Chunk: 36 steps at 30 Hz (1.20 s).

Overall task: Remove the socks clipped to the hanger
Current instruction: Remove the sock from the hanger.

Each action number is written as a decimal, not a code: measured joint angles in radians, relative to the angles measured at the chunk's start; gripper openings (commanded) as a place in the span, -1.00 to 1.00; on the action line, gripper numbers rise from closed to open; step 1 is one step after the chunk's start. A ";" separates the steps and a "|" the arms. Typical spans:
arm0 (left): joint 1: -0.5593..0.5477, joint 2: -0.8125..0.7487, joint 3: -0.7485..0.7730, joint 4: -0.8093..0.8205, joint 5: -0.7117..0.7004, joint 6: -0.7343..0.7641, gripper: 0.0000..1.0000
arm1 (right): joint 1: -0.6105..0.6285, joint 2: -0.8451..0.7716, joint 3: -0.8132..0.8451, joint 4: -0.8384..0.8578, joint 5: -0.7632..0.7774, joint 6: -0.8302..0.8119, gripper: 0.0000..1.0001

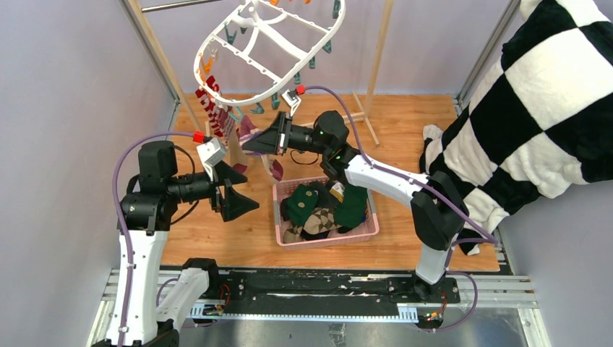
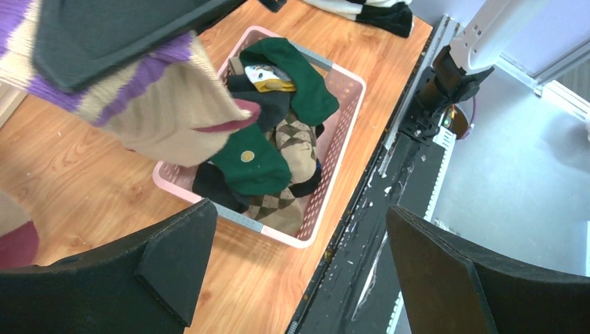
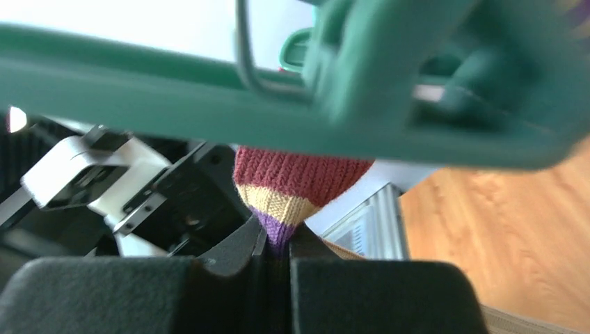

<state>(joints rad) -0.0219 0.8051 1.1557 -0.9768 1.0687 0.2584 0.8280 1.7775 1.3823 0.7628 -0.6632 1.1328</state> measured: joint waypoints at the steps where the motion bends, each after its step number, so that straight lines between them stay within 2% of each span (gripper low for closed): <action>1: 0.000 -0.001 0.000 -0.003 -0.001 0.006 0.99 | 0.000 0.007 0.000 0.039 -0.030 0.033 -0.93; 7: 0.029 0.019 0.000 -0.017 -0.034 0.072 0.99 | 0.000 0.026 0.000 0.192 -0.152 0.199 -0.88; 14: 0.089 0.103 -0.002 -0.021 -0.035 0.158 0.99 | 0.001 0.056 0.000 0.325 -0.196 0.347 -0.87; 19: 0.097 0.137 -0.014 -0.023 0.066 0.215 0.99 | 0.007 0.086 0.000 0.373 -0.201 0.415 -0.87; 20: 0.097 0.150 -0.020 -0.024 0.138 0.241 0.99 | 0.013 0.095 0.000 0.384 -0.201 0.438 -0.86; 22: 0.097 0.163 -0.024 -0.024 0.177 0.257 0.99 | 0.018 0.096 0.000 0.392 -0.200 0.450 -0.86; 30: 0.098 0.204 -0.025 -0.027 0.216 0.306 0.99 | 0.033 0.096 0.000 0.420 -0.193 0.497 -0.82; 33: 0.098 0.203 -0.025 -0.028 0.232 0.316 0.80 | 0.037 0.096 0.000 0.420 -0.184 0.506 -0.70; 36: 0.098 0.203 -0.025 -0.029 0.259 0.312 0.38 | 0.042 0.096 0.000 0.422 -0.174 0.514 -0.59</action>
<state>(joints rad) 0.0765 1.0084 1.1305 -1.0058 1.3277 0.5701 0.8696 1.8736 1.3823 1.1847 -0.8371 1.6466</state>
